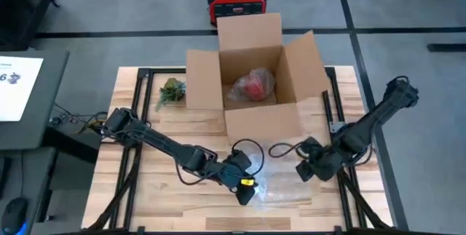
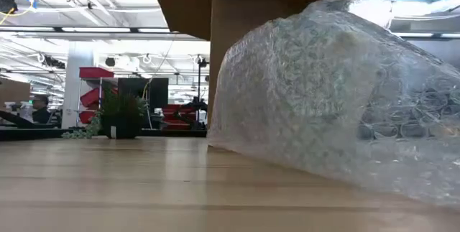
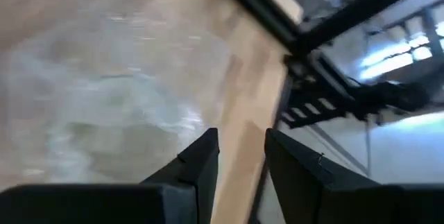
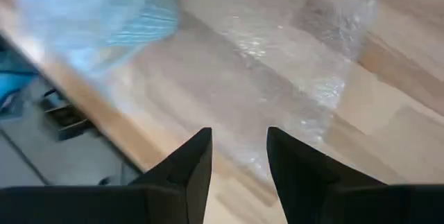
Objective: Wrap mug
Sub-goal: Wrap the white mug with bubble wrap
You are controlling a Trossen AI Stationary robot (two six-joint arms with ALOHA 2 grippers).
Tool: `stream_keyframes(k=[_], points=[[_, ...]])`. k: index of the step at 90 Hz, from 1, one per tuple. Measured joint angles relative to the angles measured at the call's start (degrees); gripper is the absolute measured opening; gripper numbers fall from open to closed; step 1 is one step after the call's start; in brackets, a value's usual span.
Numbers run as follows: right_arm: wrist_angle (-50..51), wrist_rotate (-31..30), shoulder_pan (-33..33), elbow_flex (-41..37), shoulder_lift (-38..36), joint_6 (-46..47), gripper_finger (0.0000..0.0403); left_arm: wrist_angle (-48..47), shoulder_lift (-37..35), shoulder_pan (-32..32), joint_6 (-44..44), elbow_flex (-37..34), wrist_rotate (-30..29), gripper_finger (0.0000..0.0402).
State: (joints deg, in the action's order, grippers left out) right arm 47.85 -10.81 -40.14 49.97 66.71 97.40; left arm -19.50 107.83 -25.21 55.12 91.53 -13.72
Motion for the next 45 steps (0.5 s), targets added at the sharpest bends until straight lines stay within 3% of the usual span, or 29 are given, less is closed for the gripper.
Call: stream_keyframes(k=[11,27,45], points=[[-5.5,0.6,2.2,-5.1,2.9,0.1,0.0157,-5.2,-0.1,-0.6,1.7,1.1,0.2,0.0102],[-3.1,0.9,7.9,-9.4,5.9,-0.3,0.0206,-17.9,-0.1,-0.6,8.6,1.1,1.6,0.0102],[-18.8,5.0,14.4,-18.3,6.2,-3.0,0.0208,-28.7,-0.1,-0.8,11.0,1.1,3.7,0.0102]])
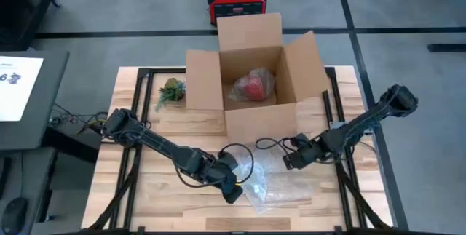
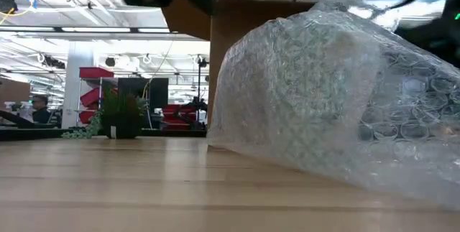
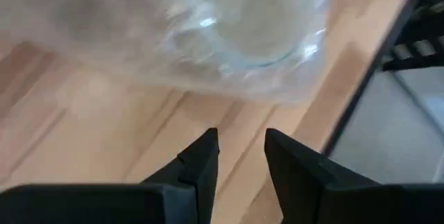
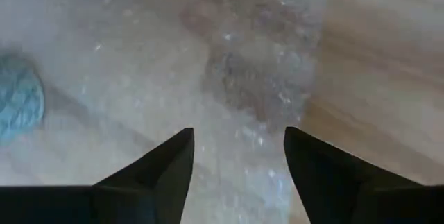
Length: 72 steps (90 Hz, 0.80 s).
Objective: Wrap mug
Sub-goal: Wrap the white mug with bubble wrap
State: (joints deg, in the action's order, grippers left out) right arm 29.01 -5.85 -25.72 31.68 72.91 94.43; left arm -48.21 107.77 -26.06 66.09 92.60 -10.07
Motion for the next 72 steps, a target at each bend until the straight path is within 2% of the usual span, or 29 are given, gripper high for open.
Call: stream_keyframes(k=[16,32,48,59,65,72], points=[[-2.6,1.6,1.3,-3.0,-0.2,1.0,0.0179,-3.3,0.0,-0.3,0.5,-0.1,0.4,0.0102],[-5.5,3.3,1.0,-3.0,-4.5,-1.9,0.0170,-3.4,0.0,-0.5,1.1,-0.1,1.0,0.0102],[0.8,3.6,1.1,-3.0,-9.5,-1.7,0.0186,-3.4,0.1,-0.9,1.0,-0.1,1.2,0.0102],[7.0,3.7,1.6,-3.4,-9.9,-1.5,0.0201,-3.0,0.1,-0.8,0.3,-0.1,1.1,0.0102],[4.4,5.2,2.0,-5.7,-9.9,-1.5,0.0207,-2.2,0.1,-0.8,-0.8,-0.1,0.9,0.0102],[-5.3,5.6,2.3,-9.8,-9.9,-0.8,0.0211,-1.5,0.1,-0.5,-1.8,-0.1,0.5,0.0102]])
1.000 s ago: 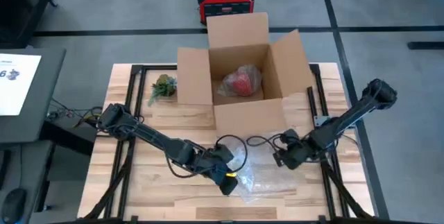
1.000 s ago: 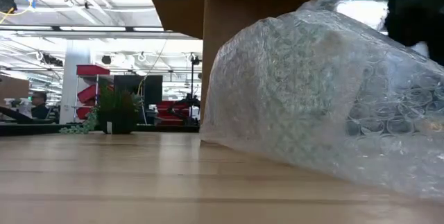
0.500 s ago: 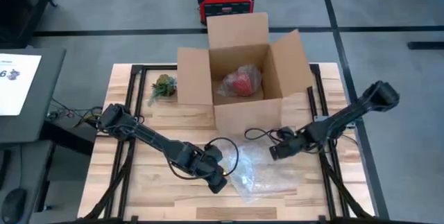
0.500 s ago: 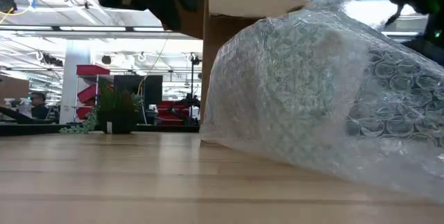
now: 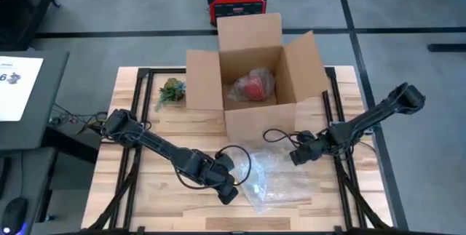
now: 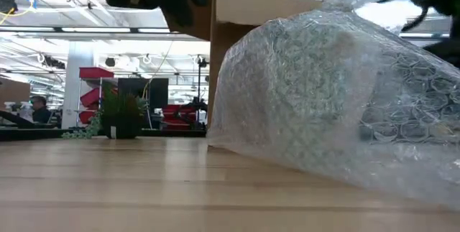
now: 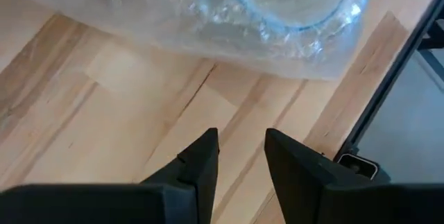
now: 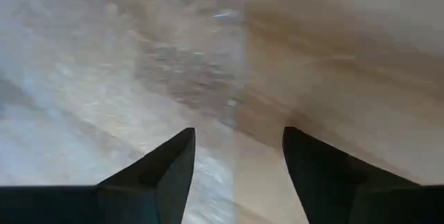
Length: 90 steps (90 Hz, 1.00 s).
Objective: Wrap mug
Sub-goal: Wrap the white mug with bubble wrap
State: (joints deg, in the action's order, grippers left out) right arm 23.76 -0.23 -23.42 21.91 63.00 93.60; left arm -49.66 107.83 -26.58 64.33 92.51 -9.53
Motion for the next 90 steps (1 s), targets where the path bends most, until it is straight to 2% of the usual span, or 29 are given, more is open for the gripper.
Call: stream_keyframes(k=[9,23,33,48,57,68,90], points=[[-12.8,-0.5,-0.2,-4.8,0.0,3.4,0.0212,-0.4,0.0,0.5,0.1,-0.1,-0.2,0.0102],[-20.3,-3.4,-1.4,-7.9,-0.3,5.3,0.0204,3.6,0.2,1.4,0.3,-3.3,-0.8,0.0102],[-24.6,-4.6,-2.2,-8.2,0.2,2.8,0.0188,5.6,0.2,2.0,1.2,-4.9,-0.8,0.0102],[-29.8,-5.1,-4.1,-8.2,0.1,1.0,0.0133,8.0,0.1,2.3,0.6,-5.6,-0.8,0.0102],[-34.1,-6.2,-5.9,-8.0,0.0,1.0,0.0084,10.5,0.1,2.3,-0.7,-5.6,-0.8,0.0102],[-34.2,-8.2,-8.6,-5.2,-0.1,0.2,0.0017,12.7,0.1,2.3,-0.9,-5.6,-0.8,0.0102],[-33.5,-14.6,-11.5,2.6,-0.1,-2.8,0.0002,14.1,0.1,2.3,-2.7,-3.6,-0.8,0.0102]])
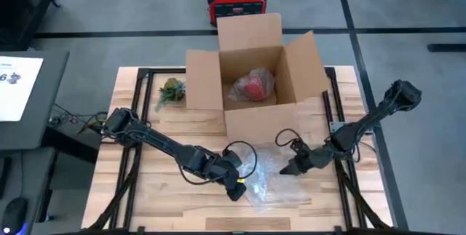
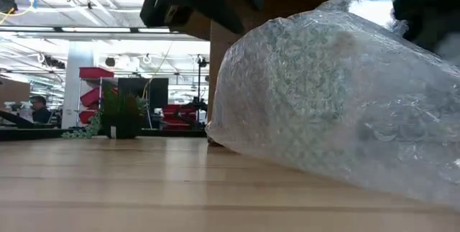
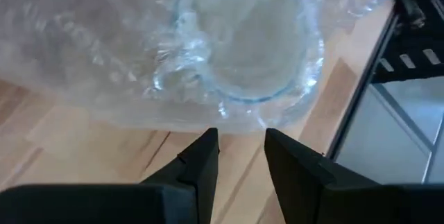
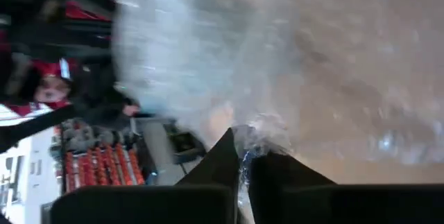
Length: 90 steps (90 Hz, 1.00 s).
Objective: Wrap mug
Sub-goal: Wrap the white mug with bubble wrap
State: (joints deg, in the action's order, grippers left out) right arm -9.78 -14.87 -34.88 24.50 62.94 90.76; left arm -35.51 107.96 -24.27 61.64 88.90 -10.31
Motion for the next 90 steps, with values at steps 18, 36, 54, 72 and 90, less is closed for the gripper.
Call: stream_keyframes(k=[18,36,54,72,90], points=[[7.8,-4.7,-1.8,8.4,0.2,-1.3,0.0001,0.2,0.0,0.9,-1.6,1.3,0.0,0.0102],[13.0,-6.2,-2.8,11.7,0.2,-1.3,0.0000,3.2,0.0,2.9,-4.4,1.4,-0.2,0.0102],[18.2,-6.3,-4.7,11.8,0.2,2.2,0.0000,6.4,0.0,4.3,-6.7,1.4,-0.2,0.0102],[20.6,-6.3,-6.1,11.8,0.2,4.3,0.0000,-3.4,0.8,4.8,-7.5,3.5,2.3,0.0102],[20.5,-6.3,-6.0,11.8,0.2,3.9,0.0000,-23.6,-1.8,0.0,-1.2,10.5,4.4,0.0102]])
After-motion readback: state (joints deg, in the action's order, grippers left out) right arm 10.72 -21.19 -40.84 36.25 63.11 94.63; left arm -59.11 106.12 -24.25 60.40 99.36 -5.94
